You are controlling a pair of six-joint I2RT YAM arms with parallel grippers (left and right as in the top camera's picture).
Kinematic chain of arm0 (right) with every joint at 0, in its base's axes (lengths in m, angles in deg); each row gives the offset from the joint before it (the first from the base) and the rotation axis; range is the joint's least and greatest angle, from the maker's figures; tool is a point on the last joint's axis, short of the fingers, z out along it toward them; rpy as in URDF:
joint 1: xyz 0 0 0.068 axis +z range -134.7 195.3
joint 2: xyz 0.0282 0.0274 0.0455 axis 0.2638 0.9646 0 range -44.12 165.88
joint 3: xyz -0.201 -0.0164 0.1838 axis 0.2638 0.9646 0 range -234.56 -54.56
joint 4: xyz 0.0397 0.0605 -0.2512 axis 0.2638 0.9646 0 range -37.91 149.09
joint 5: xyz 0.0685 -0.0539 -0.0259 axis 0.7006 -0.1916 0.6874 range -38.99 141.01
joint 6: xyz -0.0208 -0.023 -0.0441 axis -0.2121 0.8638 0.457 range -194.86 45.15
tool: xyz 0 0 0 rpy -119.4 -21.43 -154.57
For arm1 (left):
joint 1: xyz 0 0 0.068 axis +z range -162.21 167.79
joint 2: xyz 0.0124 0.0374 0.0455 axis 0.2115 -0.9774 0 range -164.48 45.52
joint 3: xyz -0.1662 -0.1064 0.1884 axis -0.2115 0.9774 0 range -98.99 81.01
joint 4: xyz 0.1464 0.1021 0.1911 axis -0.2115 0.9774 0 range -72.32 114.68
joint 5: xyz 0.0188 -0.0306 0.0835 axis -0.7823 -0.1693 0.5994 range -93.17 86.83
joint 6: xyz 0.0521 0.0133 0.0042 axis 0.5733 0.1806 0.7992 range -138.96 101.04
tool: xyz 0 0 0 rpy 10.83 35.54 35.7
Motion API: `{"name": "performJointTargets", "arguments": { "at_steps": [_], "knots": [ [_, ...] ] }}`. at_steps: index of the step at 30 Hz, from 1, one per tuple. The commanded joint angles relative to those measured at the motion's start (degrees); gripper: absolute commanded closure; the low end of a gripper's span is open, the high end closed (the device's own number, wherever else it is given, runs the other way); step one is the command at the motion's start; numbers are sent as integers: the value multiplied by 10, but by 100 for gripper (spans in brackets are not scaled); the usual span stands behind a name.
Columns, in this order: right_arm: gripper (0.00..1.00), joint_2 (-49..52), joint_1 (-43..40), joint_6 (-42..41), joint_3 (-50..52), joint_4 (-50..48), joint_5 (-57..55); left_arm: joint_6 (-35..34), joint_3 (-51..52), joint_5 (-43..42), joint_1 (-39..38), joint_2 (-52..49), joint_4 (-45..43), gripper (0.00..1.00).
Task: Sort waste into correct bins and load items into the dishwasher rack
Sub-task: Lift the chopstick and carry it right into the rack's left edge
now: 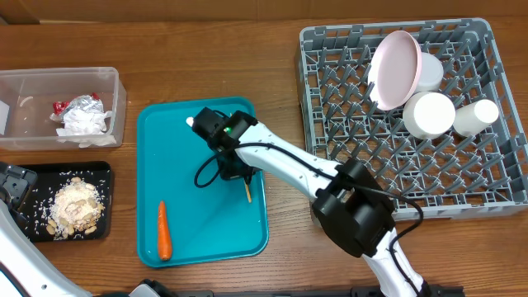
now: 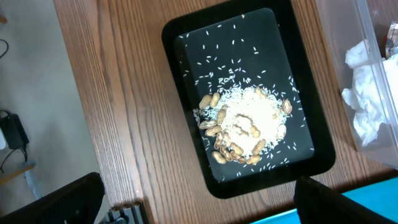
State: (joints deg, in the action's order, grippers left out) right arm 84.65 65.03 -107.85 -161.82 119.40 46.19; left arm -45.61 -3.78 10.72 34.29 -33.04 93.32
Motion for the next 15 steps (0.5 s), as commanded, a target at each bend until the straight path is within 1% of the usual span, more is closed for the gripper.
{"name": "performJointTargets", "arguments": {
  "at_steps": [1, 5, 9, 15],
  "knots": [
    [96, -80, -24, 3, -43, 7, -23, -6, -12, -2, 1, -2, 0, 0],
    [96, -118, -63, 16, -57, 21, -47, -6, -12, -2, 1, -2, 0, 0],
    [96, -162, -137, 66, -57, 24, -77, -6, -12, -2, 1, -2, 0, 0],
    [96, -173, -241, 152, -56, 14, -69, -6, -12, -2, 1, -2, 0, 0]
  ]
}}
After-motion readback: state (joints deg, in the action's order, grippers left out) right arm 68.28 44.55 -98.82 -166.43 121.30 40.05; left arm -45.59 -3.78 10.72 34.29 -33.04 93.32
